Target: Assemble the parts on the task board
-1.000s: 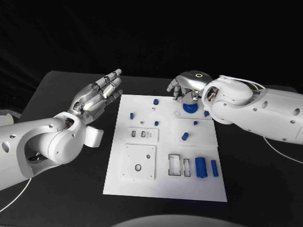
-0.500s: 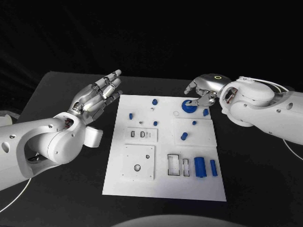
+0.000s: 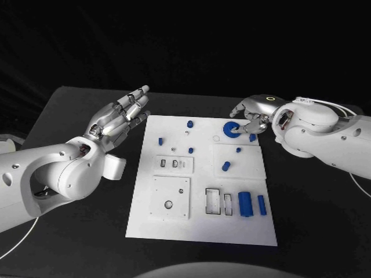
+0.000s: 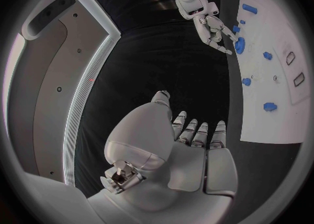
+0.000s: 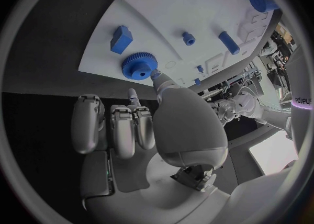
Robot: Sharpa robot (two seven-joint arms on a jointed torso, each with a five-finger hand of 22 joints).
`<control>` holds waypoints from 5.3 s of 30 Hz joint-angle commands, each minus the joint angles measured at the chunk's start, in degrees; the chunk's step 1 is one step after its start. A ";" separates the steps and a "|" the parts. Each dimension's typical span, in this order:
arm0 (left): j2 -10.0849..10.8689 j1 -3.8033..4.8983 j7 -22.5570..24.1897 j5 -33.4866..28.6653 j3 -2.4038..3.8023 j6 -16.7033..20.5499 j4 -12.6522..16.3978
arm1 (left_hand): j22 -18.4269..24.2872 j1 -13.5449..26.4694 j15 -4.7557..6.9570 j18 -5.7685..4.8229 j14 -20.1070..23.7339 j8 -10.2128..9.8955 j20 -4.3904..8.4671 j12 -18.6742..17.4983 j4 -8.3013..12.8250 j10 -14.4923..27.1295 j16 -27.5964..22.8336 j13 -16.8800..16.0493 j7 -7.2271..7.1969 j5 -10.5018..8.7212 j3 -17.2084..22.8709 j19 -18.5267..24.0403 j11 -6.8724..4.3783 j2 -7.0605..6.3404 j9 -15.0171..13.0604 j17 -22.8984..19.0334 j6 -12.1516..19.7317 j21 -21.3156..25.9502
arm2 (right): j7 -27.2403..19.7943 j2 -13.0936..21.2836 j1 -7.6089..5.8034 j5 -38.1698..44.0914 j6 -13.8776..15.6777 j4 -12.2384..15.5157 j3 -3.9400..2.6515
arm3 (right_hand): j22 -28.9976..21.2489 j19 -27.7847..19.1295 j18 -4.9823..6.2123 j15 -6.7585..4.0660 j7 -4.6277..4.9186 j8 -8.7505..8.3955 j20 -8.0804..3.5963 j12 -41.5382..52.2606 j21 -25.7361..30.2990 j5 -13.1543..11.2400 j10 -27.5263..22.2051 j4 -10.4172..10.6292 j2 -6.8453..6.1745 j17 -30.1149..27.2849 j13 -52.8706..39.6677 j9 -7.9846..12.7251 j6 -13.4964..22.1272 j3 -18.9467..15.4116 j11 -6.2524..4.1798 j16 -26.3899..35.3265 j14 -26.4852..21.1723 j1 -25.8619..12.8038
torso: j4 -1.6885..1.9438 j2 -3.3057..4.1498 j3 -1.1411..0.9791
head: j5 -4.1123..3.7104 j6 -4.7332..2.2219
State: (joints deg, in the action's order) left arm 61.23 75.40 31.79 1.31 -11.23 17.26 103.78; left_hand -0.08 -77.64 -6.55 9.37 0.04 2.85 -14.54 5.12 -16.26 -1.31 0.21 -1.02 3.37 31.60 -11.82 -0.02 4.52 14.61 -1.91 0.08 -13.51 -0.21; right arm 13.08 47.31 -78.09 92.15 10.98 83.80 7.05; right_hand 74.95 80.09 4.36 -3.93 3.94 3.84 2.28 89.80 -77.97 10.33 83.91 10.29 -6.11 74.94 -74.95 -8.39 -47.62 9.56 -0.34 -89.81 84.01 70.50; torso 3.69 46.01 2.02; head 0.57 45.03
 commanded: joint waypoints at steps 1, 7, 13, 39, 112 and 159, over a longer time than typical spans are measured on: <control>-0.04 0.05 0.22 0.02 0.01 -1.38 0.11 | 0.08 -0.50 -0.33 1.03 -0.04 0.20 -0.29 0.39 0.14 -0.01 -0.21 -0.09 0.19 0.20 0.33 0.02 0.18 -0.08 -0.03 -0.08 0.07 0.21 | 0.35 -0.05 0.12 0.05 -0.56 -0.32 -0.01 | 3.08 -0.75 -0.38 -0.22 0.15 -0.16 0.08 0.20 0.57 0.44 6.09 -0.10 0.14 15.06 -15.05 0.15 0.35 0.40 -0.23 -0.19 5.99 0.46 | -0.05 -0.02 -0.01 | 0.08 0.03; -0.04 0.05 0.09 0.02 0.01 -1.51 0.13 | 0.08 -0.55 -0.41 1.03 -0.04 0.20 -0.34 0.42 0.15 0.00 -0.21 -0.09 0.16 0.21 0.34 0.02 0.26 -0.11 -0.03 -0.08 0.11 0.21 | -0.02 -0.34 0.41 0.08 -0.34 -0.96 -0.01 | 2.50 -1.62 -0.13 0.02 0.41 1.17 0.30 0.20 1.71 4.12 6.09 -1.10 0.66 15.06 -15.05 -0.25 -2.46 1.09 -0.01 -0.19 5.99 1.47 | -0.02 -0.03 -0.04 | 0.16 0.25; -0.10 0.05 -0.08 0.02 0.01 -1.67 0.06 | 0.08 -0.55 -0.41 1.03 -0.04 0.20 -0.34 0.42 0.15 0.00 -0.21 -0.09 0.16 0.21 0.34 0.02 0.26 -0.11 -0.03 -0.08 0.11 0.21 | -0.28 -0.68 0.88 0.09 -0.30 -1.38 -0.01 | 2.07 -2.18 0.07 0.04 0.41 2.25 0.35 0.20 2.60 6.75 6.09 -1.89 0.76 15.06 -15.05 -1.07 -4.88 1.70 -0.01 -0.19 5.99 1.96 | -0.03 -0.03 -0.06 | 0.23 0.37; -0.43 0.04 -1.09 0.02 -0.03 -2.83 -0.38 | 0.08 -0.69 -0.75 1.04 -0.04 0.22 -0.68 0.48 0.16 0.01 -0.21 -0.10 0.17 0.24 0.43 0.02 0.63 -0.11 -0.02 -0.08 0.22 0.21 | -0.84 -1.37 2.60 -0.59 -2.80 -2.81 0.00 | 0.57 -3.87 0.63 0.75 1.17 3.32 0.96 0.20 5.51 1.21 6.09 -2.42 0.43 13.71 -15.05 -3.25 -5.30 1.33 0.62 1.10 5.21 1.06 | -0.03 -0.03 -0.03 | 0.30 0.41; -0.60 0.02 -2.74 0.02 -0.11 -3.80 -0.74 | 0.03 -1.51 -1.07 1.02 -0.10 0.47 -1.55 1.13 0.51 -0.27 -0.12 -0.21 0.40 0.74 1.14 -0.05 1.85 0.30 -0.06 -0.03 -0.01 0.15 | -4.15 -1.14 2.77 -2.73 -1.74 -1.25 -0.01 | 0.28 -3.84 1.01 -0.04 -0.58 8.58 0.29 0.20 9.34 9.87 6.09 -5.57 1.81 11.64 -15.05 -8.97 -14.91 3.25 -0.03 3.83 4.11 7.00 | -0.08 -0.07 -0.07 | 0.74 0.41; -1.70 -0.01 -2.70 -0.04 -1.08 -4.40 -1.35 | -0.08 -2.13 -1.87 1.04 -0.39 0.56 -1.84 1.77 0.95 -0.65 0.28 -0.31 0.15 1.07 1.53 -0.24 2.68 0.20 -0.06 0.16 0.03 0.00 | -4.80 -11.42 1.09 -5.88 3.45 -0.96 -0.14 | 2.26 -2.00 0.58 0.65 0.16 7.80 0.83 0.20 7.77 18.54 6.09 -6.01 0.83 13.08 -15.05 -10.70 -15.00 5.02 0.40 2.25 5.02 5.48 | -0.10 -0.02 -0.01 | 0.58 1.05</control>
State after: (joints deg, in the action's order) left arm 59.58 75.37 28.33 1.25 -12.33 13.99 102.34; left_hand -0.10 -79.31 -8.20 9.37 -0.35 3.07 -15.96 6.66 -15.30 -1.93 0.21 -1.24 3.36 32.48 -10.55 -0.24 6.79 14.92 -1.92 0.15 -13.50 -0.21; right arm 9.05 35.93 -76.97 85.61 12.02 82.87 6.95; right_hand 74.92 77.70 5.28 -3.49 5.89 9.51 3.28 89.78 -70.00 28.64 84.10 4.27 -5.52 74.91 -74.91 -13.53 -56.07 14.36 -0.14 -87.21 84.01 76.05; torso 3.70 46.01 1.99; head 1.07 46.04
